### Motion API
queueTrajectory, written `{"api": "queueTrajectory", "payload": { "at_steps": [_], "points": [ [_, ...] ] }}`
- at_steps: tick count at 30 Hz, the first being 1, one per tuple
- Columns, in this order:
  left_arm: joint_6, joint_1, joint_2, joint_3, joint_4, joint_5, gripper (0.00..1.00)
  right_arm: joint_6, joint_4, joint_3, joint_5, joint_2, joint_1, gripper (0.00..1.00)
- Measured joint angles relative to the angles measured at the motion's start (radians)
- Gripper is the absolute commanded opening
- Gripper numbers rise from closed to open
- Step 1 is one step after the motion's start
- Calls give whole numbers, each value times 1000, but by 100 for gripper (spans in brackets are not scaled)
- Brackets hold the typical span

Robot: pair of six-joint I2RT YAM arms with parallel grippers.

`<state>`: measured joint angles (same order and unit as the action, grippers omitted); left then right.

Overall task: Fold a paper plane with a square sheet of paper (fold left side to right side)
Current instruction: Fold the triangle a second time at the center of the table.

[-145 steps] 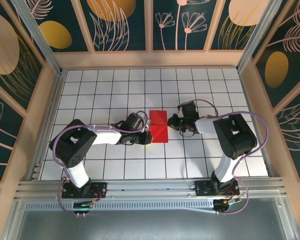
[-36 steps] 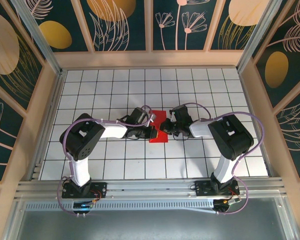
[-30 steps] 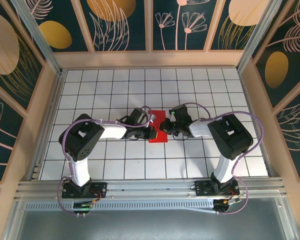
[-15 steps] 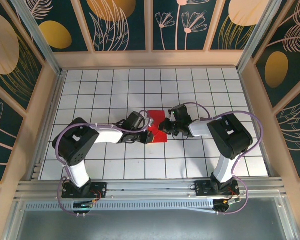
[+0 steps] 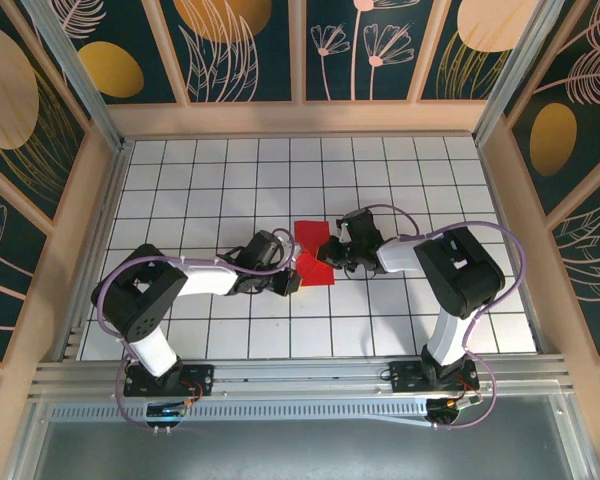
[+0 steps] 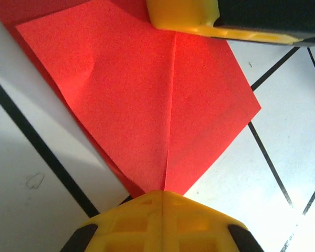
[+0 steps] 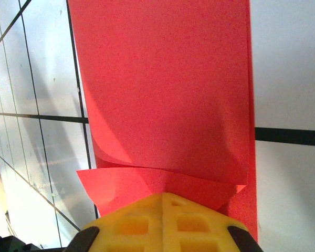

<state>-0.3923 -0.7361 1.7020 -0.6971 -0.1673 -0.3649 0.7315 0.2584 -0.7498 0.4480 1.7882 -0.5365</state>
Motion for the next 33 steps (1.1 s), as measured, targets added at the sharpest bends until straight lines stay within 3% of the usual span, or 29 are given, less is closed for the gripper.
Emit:
{"api": "queueTrajectory", "payload": {
  "at_steps": [7,10,15,19,24,28,33],
  "points": [
    [-8,-5,-73,41,61,62,0,-1,-39,-22,1,0,0,2],
    [-34,1,-113,54,82,95,2,-14,-78,-43,-10,-2,1,18],
    [-105,66,-188,58,66,104,18,-39,-148,-71,-60,-66,4,44],
    [-172,129,-198,58,7,60,31,-70,-196,-80,-127,-175,11,59],
    [-219,142,-131,13,-47,-15,42,-87,-214,-45,-191,-319,39,76],
    [-231,142,-50,-43,-89,-59,45,-79,-210,39,-201,-417,82,85],
    [-230,142,29,-86,-114,-75,45,-67,-212,116,-201,-474,106,86]
  ]
}}
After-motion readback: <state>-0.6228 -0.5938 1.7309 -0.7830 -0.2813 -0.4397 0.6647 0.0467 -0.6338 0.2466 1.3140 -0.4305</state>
